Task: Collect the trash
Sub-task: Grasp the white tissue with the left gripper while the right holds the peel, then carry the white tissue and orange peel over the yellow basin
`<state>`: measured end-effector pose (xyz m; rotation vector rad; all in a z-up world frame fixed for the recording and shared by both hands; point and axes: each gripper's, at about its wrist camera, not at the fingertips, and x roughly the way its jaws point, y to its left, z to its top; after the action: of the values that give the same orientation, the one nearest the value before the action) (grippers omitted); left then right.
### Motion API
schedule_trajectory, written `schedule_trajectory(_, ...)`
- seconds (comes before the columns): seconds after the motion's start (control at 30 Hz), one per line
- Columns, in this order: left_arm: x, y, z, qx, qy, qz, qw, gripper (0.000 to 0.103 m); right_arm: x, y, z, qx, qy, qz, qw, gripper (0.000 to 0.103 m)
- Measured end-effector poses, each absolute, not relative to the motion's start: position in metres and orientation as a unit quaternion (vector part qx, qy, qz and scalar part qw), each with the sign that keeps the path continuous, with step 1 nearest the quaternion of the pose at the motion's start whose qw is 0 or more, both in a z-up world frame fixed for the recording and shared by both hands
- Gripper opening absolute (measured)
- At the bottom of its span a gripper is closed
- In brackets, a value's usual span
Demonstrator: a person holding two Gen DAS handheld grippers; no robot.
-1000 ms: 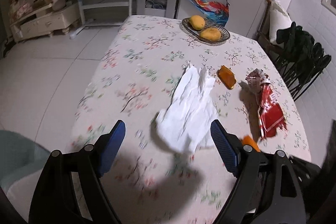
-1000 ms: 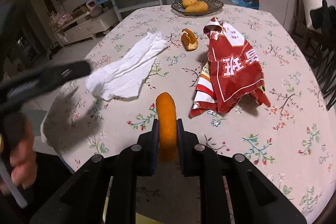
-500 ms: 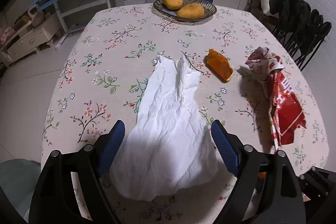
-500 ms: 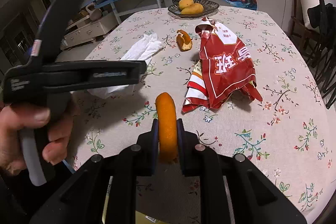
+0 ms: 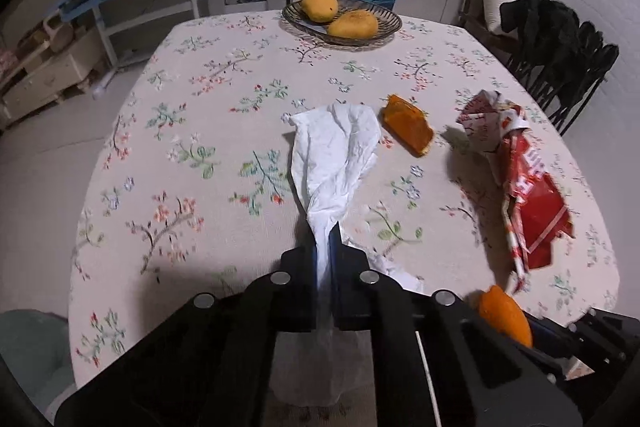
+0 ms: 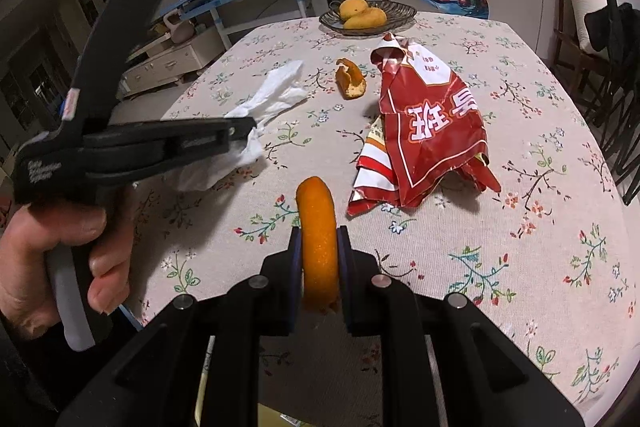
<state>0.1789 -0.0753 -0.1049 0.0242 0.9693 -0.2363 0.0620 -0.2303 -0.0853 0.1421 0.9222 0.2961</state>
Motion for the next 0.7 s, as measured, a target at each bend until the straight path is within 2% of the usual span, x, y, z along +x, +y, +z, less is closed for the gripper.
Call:
schedule_trajectory(0.4,0.109,-0.041,-0.073,-0.035,0.428,-0.104,0.897,0.005,0.029,-0.226,-0.068,0.110,0.411,0.157,0.891,0.018)
schedule_trajectory(0.7,0.048,-0.024,-0.062,-0.021,0.404,-0.089,0.910,0.006,-0.003,-0.224,-0.057,0.120,0.389,0.164,0.899,0.018)
